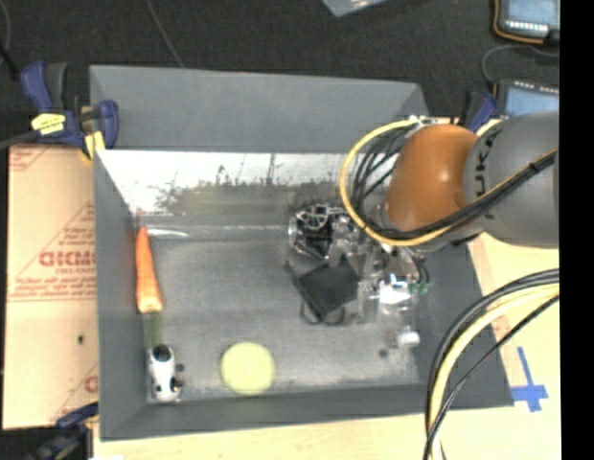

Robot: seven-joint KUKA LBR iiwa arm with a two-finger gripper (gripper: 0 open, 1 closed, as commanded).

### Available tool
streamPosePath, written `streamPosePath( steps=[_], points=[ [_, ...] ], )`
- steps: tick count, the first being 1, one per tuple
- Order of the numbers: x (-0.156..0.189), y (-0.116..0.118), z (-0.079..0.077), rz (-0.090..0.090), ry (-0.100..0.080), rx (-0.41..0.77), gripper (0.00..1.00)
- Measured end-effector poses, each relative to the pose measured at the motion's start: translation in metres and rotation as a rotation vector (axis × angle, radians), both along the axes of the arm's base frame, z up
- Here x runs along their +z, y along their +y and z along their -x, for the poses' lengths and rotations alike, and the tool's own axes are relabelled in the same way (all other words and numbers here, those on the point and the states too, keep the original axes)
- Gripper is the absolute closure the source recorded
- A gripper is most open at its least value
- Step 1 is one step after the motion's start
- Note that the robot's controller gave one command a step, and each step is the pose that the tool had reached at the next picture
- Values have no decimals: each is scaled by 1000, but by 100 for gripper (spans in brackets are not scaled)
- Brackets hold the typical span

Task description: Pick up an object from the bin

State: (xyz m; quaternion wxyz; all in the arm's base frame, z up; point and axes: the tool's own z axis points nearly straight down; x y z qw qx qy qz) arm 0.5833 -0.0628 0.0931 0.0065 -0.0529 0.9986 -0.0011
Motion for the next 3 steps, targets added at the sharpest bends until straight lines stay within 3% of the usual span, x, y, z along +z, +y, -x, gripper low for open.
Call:
streamPosePath(
  steps=[1, 2, 3],
  points=[
    [-16, 10, 1, -2, 6, -89, 0],
    [-21, 40, -3, 9, -2, 478, 100],
    [-21, 40, -3, 8, -2, 477, 100]
  ],
)
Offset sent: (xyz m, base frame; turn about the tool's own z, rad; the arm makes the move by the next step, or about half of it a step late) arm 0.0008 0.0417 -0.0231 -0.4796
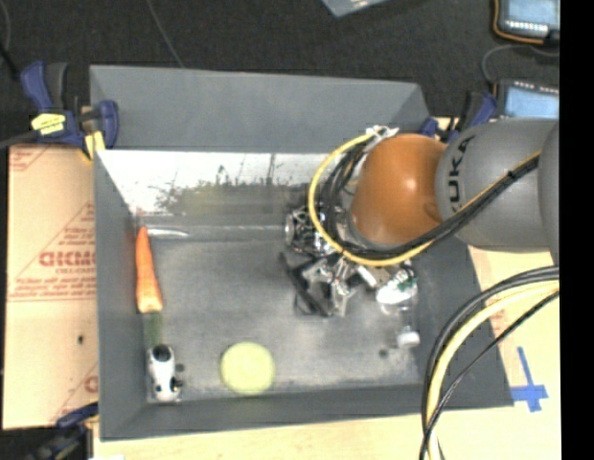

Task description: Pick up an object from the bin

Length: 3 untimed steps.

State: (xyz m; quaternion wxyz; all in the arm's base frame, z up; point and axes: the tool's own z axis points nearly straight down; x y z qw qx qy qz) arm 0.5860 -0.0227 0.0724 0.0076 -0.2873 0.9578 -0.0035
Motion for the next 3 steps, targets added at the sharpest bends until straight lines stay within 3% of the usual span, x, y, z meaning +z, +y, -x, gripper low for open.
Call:
streamPosePath(
  steps=[1, 2, 3],
  points=[
    [37, -2, 2, -1, 7, -1, 100],
    [72, -10, 2, 0, -8, 2, 100],
    [54, -14, -7, -1, -6, -9, 100]
  ],
)
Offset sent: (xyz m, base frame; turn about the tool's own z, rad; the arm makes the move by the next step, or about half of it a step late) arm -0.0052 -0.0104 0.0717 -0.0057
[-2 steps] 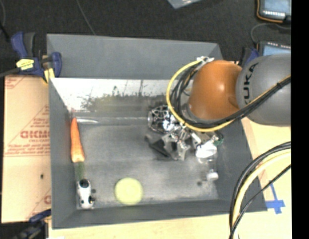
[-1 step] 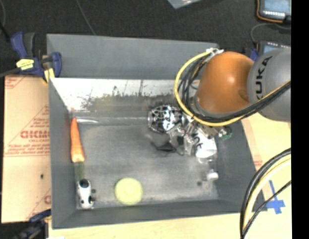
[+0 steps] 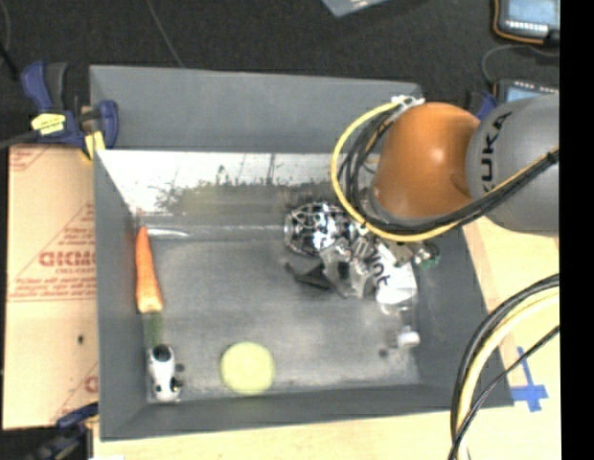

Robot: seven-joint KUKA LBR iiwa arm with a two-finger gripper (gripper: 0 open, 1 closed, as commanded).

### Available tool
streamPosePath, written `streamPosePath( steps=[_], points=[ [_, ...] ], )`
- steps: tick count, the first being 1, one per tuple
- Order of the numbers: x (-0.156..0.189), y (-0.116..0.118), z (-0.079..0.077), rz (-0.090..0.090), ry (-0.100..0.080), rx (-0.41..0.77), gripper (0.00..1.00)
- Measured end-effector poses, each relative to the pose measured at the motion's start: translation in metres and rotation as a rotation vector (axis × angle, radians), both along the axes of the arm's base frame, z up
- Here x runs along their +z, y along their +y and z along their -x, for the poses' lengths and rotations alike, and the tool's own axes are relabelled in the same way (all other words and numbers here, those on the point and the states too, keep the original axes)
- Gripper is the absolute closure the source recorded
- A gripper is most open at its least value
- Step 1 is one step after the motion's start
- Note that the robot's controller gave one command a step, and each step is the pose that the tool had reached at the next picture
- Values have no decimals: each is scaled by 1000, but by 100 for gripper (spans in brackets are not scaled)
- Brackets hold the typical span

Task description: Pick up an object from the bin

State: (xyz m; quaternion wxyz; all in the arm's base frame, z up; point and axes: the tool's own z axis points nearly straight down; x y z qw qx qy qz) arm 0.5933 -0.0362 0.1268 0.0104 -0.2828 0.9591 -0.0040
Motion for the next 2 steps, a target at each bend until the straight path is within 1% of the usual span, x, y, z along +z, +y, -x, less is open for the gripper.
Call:
streamPosePath(
  steps=[1, 2],
  points=[
    [24, 3, -3, -1, 12, -25, 100],
    [48, 7, 7, 2, -11, 17, 100]
  ],
)
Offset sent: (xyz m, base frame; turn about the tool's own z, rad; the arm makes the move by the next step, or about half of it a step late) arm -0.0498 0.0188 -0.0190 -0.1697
